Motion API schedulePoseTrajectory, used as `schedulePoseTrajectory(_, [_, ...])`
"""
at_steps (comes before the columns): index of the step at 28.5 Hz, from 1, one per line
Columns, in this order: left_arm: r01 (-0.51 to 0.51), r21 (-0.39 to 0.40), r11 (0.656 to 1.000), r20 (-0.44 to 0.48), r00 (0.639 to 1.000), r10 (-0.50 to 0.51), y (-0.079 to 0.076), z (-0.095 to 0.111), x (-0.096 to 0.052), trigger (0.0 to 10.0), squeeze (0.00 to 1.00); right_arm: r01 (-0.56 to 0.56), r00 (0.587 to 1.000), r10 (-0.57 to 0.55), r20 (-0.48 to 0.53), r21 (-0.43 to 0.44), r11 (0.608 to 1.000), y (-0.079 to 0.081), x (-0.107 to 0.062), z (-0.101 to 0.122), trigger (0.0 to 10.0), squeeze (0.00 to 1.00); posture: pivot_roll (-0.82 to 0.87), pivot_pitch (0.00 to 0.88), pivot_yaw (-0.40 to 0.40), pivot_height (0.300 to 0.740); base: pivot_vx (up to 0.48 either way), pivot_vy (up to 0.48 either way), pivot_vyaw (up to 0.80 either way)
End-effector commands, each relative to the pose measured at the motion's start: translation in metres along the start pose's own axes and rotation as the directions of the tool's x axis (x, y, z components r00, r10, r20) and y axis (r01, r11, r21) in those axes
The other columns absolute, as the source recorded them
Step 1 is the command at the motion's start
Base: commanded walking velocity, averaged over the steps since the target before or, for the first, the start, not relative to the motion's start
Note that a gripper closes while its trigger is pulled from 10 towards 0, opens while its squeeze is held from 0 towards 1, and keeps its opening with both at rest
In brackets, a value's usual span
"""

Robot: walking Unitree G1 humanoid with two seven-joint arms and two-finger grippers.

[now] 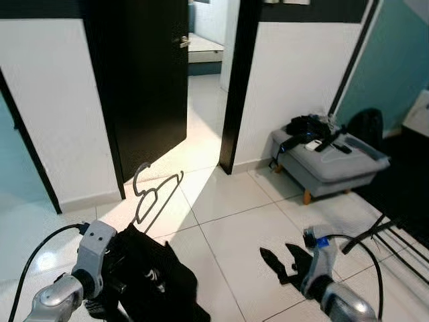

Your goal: Hang hanger

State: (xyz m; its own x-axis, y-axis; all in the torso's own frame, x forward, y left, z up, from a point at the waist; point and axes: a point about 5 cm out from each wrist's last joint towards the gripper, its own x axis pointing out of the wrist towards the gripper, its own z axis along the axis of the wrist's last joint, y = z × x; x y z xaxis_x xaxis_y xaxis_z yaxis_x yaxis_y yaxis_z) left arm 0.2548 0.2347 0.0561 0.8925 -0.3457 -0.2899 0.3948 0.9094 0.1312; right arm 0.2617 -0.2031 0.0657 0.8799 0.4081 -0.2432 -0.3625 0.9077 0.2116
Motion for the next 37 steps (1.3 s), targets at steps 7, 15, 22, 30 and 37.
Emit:
schedulePoseTrajectory(7, [0.204,0.126,0.971,0.029,0.977,-0.209,-0.013,0.023,0.010,10.0,0.00,-0.037,0.999,0.037,0.015,-0.020,0.999,-0.002,0.009,0.006,10.0,0.00,0.01,0.000,-0.065,0.740,0.000,0.000,-0.57])
schedulePoseTrajectory(15, [0.181,0.084,0.980,-0.024,0.983,-0.180,-0.015,0.009,0.019,10.0,0.00,0.013,1.000,-0.013,0.017,-0.012,1.000,-0.011,0.003,0.001,10.0,0.00,-0.02,0.000,-0.026,0.740,0.000,0.000,-0.80])
schedulePoseTrajectory(22, [0.120,0.013,0.993,0.037,0.992,-0.120,-0.009,0.014,0.016,10.0,0.00,0.000,1.000,-0.001,0.012,0.039,0.999,-0.014,0.003,-0.005,10.0,0.00,-0.01,0.000,-0.037,0.740,0.000,0.000,-0.80])
schedulePoseTrajectory(30, [0.134,0.063,0.989,0.070,0.988,-0.138,-0.006,0.025,0.016,10.0,0.00,-0.067,0.998,0.066,0.024,0.026,0.997,-0.008,0.005,-0.002,10.0,0.00,-0.01,0.000,-0.041,0.740,0.000,0.000,-0.80])
schedulePoseTrajectory(37, [0.244,0.204,0.948,0.202,0.937,-0.284,-0.005,0.083,0.015,10.0,0.00,-0.156,0.983,0.155,0.097,0.008,0.988,-0.001,0.001,0.011,10.0,0.00,-0.01,0.000,-0.039,0.740,0.000,0.000,-0.11])
